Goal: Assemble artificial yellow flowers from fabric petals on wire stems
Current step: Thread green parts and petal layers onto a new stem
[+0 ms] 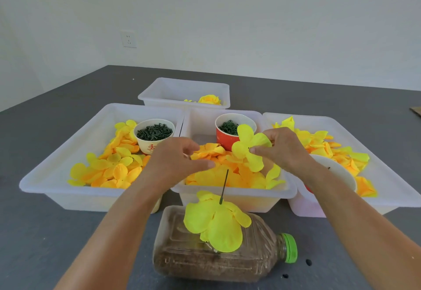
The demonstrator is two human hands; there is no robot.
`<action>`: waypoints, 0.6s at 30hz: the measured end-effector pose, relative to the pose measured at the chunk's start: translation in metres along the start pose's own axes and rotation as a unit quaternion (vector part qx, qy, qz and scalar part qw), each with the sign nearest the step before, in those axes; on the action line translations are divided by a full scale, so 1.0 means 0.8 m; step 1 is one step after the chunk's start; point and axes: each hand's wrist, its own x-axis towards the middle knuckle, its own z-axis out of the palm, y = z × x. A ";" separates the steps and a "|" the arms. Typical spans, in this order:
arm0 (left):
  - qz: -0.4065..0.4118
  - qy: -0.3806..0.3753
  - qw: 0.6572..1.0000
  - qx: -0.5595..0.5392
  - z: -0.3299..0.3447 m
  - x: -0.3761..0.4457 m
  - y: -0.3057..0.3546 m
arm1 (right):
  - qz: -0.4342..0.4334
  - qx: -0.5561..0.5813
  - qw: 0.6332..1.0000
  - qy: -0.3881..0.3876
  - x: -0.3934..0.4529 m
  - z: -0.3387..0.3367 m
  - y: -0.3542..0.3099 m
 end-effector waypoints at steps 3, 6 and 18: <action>-0.007 -0.052 0.981 0.185 0.016 0.022 0.009 | -0.030 -0.120 0.992 0.008 -0.002 0.014 0.000; 0.011 -0.108 0.948 0.300 0.032 0.039 0.018 | -0.063 -0.215 0.974 -0.023 -0.006 0.022 -0.002; 0.038 -0.077 0.978 0.191 -0.006 0.045 0.034 | -0.038 -0.052 0.979 -0.193 -0.015 0.000 0.004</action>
